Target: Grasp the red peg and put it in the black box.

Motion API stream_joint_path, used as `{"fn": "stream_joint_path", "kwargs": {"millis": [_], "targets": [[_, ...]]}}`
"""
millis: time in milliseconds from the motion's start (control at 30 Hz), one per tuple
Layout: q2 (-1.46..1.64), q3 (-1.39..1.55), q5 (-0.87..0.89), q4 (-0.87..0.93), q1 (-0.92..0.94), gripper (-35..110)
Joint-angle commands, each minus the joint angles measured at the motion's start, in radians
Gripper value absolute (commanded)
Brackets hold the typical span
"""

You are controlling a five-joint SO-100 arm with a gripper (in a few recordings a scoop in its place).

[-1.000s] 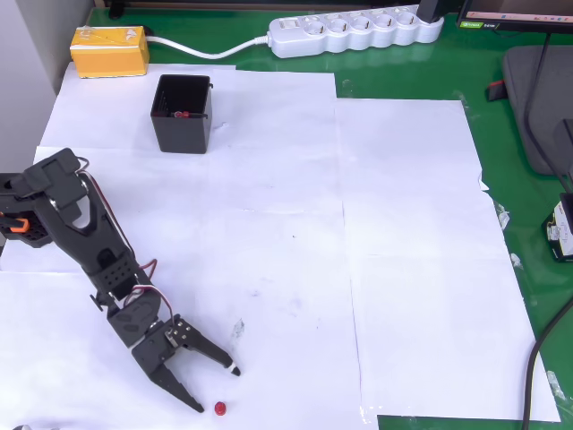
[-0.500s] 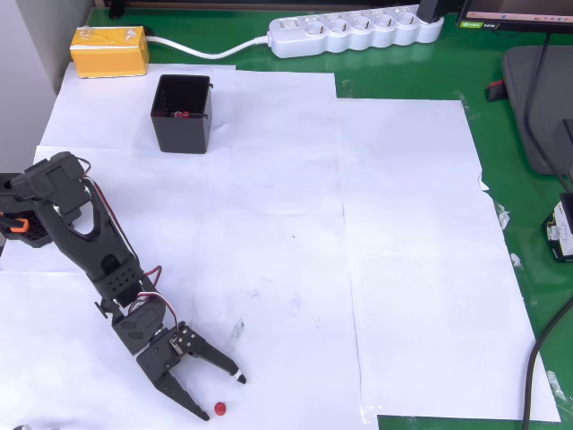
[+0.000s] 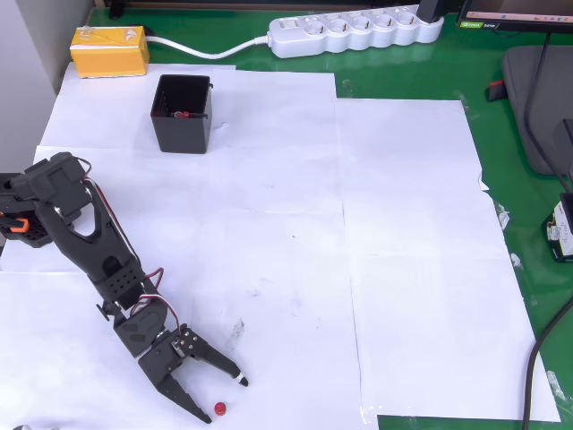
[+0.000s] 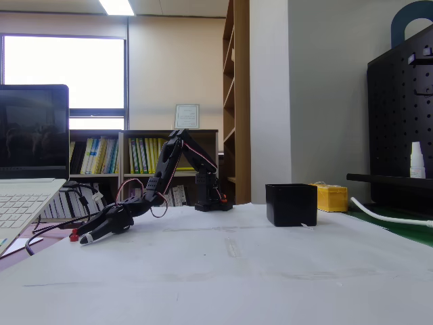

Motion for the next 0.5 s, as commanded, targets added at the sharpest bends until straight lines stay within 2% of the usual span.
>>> {"fn": "stream_joint_path", "kwargs": {"millis": [0,467], "targets": [[0.006,0.046,0.005,0.023,0.011,29],[0.0,0.038,0.011,0.018,-0.006,29]]}}
